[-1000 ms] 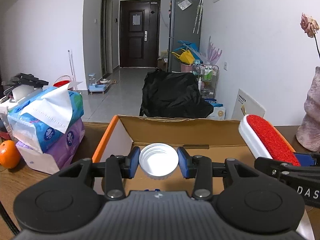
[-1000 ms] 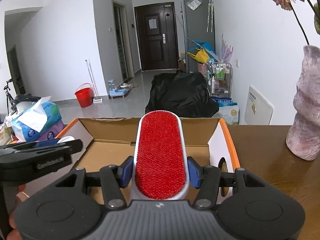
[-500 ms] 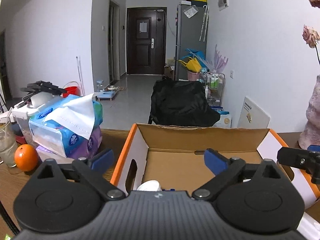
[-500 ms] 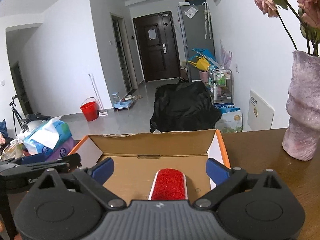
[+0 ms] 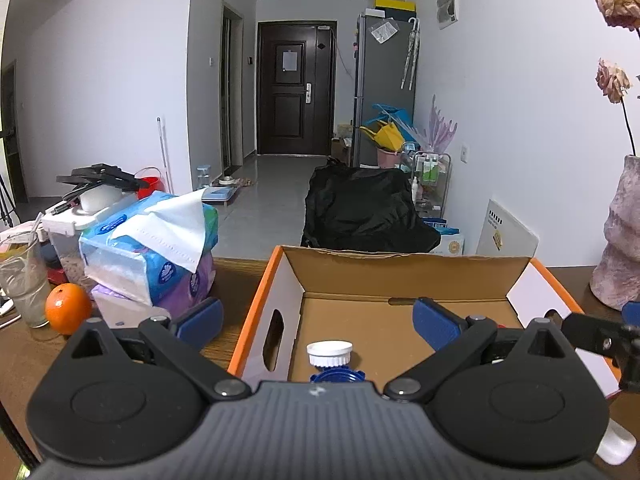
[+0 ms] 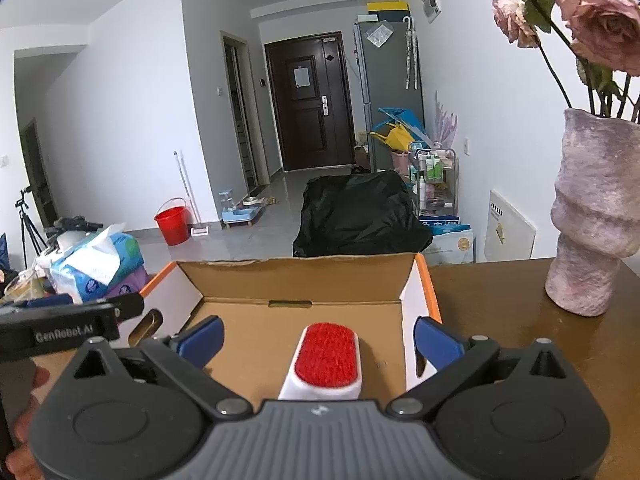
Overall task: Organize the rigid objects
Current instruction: 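Open both grippers to drop the white cap and lint brush into the box, then move both grippers back to the table and grasp the translucent case with the right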
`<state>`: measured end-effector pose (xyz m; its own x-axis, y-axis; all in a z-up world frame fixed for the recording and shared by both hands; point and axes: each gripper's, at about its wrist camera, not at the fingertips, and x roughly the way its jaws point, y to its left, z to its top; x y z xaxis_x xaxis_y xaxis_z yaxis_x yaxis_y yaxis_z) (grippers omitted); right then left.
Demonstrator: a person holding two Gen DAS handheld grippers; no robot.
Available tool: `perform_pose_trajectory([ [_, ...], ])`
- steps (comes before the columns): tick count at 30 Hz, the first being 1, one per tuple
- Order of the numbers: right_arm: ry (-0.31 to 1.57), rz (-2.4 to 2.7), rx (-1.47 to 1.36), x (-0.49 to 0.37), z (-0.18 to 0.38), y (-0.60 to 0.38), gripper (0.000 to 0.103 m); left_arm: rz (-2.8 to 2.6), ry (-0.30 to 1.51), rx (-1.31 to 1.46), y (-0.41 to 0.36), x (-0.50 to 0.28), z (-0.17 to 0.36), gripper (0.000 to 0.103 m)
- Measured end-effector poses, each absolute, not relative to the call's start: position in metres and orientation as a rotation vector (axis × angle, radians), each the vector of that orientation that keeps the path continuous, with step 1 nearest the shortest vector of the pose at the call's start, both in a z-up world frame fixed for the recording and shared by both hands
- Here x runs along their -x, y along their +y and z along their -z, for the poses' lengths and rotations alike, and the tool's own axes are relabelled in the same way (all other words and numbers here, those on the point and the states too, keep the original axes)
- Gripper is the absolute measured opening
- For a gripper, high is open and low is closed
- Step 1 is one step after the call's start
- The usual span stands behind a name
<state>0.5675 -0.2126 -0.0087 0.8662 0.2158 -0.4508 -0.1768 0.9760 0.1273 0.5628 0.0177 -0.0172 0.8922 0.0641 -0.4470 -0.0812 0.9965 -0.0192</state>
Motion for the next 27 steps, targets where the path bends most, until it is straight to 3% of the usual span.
perform_pose_trajectory([
  [27, 0.424, -0.185, 0.002, -0.464, 0.009, -0.227, 0.103, -0.034, 0.424, 0.03, 0.011, -0.468, 0.014, 0.103],
])
